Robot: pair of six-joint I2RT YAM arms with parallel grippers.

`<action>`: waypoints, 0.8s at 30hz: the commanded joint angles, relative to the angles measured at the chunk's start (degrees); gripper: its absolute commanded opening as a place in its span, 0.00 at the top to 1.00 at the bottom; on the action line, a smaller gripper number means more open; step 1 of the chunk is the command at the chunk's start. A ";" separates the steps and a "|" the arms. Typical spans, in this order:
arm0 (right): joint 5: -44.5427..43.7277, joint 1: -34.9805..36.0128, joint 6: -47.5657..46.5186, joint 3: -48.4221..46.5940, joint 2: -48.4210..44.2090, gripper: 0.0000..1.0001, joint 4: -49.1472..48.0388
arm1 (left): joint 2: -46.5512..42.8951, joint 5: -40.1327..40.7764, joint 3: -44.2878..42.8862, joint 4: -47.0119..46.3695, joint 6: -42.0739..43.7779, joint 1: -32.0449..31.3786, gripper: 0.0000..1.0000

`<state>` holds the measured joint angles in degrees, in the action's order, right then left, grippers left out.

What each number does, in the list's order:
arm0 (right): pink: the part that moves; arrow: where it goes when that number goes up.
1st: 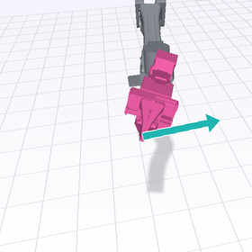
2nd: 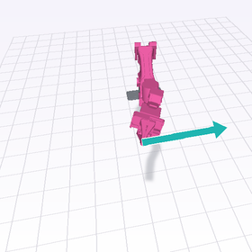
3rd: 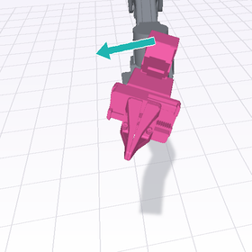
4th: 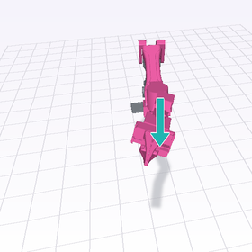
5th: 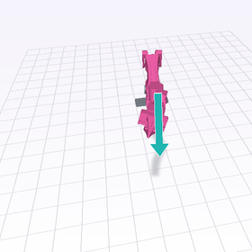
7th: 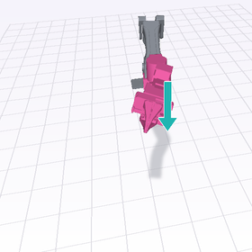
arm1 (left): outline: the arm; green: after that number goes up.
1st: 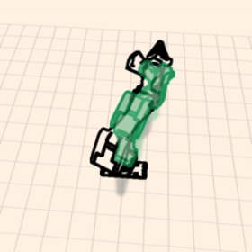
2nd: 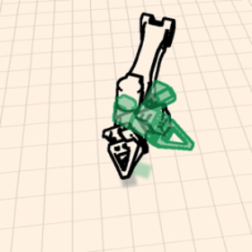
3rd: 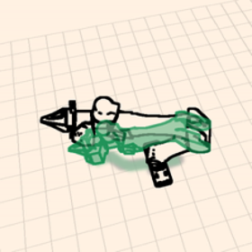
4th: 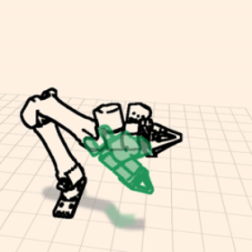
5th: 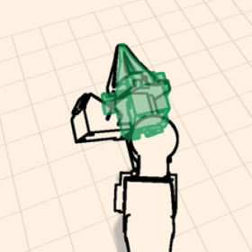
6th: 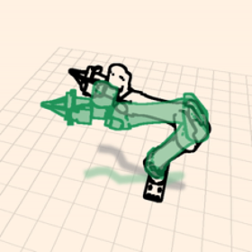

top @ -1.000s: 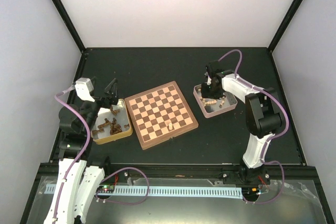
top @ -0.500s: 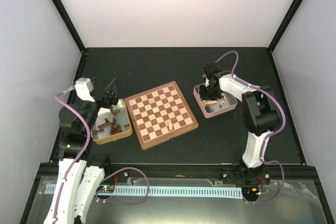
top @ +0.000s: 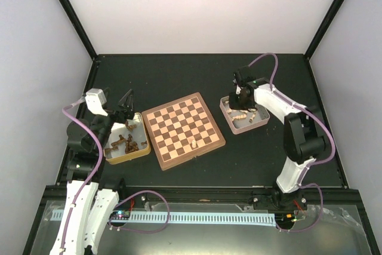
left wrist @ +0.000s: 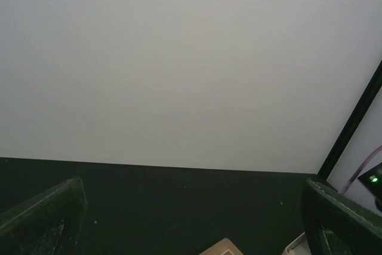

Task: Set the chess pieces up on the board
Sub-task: Pick up the chess piece from the storage box, then place the chess piece on the chessboard.

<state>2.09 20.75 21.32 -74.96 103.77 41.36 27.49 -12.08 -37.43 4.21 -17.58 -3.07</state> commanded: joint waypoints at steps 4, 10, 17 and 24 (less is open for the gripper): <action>-1.47 2.85 0.13 1.83 -6.35 0.91 2.58 | -0.30 -1.13 -1.93 -0.88 0.64 0.37 0.01; -1.07 8.21 -0.22 4.21 -9.65 0.91 4.73 | -0.28 -1.13 -1.85 -0.89 0.56 0.40 0.01; -1.25 16.13 0.37 7.85 -10.11 0.90 5.16 | -0.24 -1.44 -1.73 -0.97 0.44 0.38 0.01; -1.34 20.08 0.83 7.19 -6.40 0.90 4.43 | -0.58 -1.45 -1.68 -1.00 0.45 0.44 0.01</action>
<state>1.48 39.44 21.37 -67.05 95.61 46.04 27.46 -12.47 -37.43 4.21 -17.58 -3.07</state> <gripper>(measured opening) 0.105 0.989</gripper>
